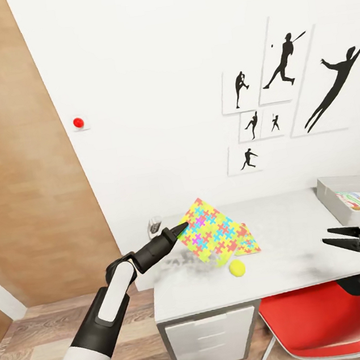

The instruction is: Put all the toys in the child's room - the three board games (two on the bed and one on the table), the two jigsaw puzzles on the table, and the tennis ball on the table - inside the toy box on the table in the child's room.

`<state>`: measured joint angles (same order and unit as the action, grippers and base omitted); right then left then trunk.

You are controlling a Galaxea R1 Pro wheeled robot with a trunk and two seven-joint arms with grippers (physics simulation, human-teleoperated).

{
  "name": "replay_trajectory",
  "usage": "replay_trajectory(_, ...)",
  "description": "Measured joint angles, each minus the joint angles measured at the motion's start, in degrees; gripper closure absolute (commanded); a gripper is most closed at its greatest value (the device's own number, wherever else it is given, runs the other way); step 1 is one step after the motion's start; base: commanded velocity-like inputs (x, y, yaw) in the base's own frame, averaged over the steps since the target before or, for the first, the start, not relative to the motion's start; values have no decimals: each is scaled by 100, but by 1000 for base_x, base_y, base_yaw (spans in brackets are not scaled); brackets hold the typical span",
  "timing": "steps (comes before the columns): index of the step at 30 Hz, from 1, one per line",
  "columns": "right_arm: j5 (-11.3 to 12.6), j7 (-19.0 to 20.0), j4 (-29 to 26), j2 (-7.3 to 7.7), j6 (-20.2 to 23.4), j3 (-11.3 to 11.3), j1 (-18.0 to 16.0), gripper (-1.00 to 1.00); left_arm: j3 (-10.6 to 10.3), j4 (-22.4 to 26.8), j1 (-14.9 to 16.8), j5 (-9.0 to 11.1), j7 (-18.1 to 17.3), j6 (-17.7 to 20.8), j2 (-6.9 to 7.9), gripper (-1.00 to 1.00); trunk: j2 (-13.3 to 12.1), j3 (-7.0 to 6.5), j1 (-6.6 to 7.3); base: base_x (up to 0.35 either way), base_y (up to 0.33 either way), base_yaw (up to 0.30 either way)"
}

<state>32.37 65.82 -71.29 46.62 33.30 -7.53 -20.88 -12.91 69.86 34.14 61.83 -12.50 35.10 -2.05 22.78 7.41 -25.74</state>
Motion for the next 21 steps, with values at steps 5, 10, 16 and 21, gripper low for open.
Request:
replay_trajectory(5,3,-6,-124,-9,5,-17,74,-100,-24,1,0,-43,-5,3,-2,100,1,-21,0,0,-154,0)
replay_trajectory(10,1,-55,-314,-14,13,-32,197,-100,-40,1,0,-69,-10,4,-4,100,2,-61,0,0,-29,0)
replay_trajectory(16,1,-62,-342,-12,72,-37,215,-100,-42,2,0,-72,-10,4,-4,100,2,-115,0,0,-8,0)
replay_trajectory(21,1,-63,-348,-14,114,-39,218,-100,-42,2,0,-75,-10,4,-4,100,2,-161,0,0,-2,0)
